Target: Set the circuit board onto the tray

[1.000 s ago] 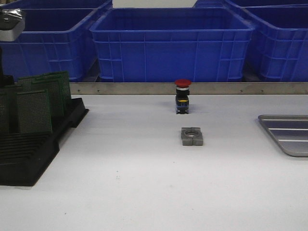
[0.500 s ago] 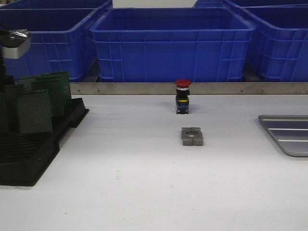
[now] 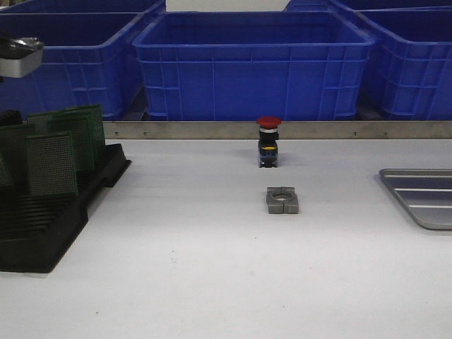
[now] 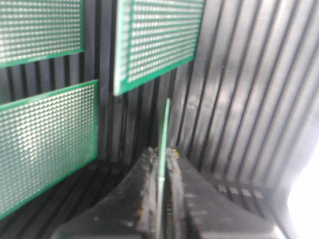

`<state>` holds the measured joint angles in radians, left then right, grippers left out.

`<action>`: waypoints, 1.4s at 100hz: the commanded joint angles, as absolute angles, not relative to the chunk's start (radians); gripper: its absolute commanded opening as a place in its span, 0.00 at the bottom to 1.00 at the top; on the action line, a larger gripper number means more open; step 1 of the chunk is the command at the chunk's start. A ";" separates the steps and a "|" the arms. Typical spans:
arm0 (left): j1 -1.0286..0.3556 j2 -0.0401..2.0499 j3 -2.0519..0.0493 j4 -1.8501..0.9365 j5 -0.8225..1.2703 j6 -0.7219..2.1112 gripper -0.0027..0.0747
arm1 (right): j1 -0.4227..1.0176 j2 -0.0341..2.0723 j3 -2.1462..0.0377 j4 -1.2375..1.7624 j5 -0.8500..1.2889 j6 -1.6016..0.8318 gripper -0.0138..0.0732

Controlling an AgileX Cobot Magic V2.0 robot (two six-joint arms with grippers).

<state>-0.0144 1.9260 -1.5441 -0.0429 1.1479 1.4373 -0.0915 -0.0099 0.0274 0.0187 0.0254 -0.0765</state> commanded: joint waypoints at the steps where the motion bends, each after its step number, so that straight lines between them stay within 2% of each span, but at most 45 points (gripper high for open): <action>1: -0.021 1.848 -1.610 -0.057 1.194 1.424 0.01 | -0.093 -0.037 0.015 0.018 -0.049 -0.083 0.03; 25: -0.021 1.739 -1.652 -0.080 1.205 1.424 0.01 | -0.093 -0.037 0.015 0.018 -0.049 -0.083 0.03; 61: -0.035 1.670 -1.650 -0.592 1.277 1.426 0.01 | -0.093 -0.037 0.015 0.018 -0.049 -0.083 0.03; 86: -0.165 1.715 -1.650 -0.745 1.277 1.426 0.01 | -0.093 -0.037 0.015 0.018 -0.049 -0.083 0.03; 115: -0.365 1.737 -1.650 -0.751 1.277 1.426 0.01 | -0.093 -0.037 0.015 0.018 -0.053 -0.083 0.03; 140: -0.433 1.737 -1.650 -0.751 1.277 1.426 0.01 | -0.093 -0.037 0.013 0.018 -0.060 -0.083 0.03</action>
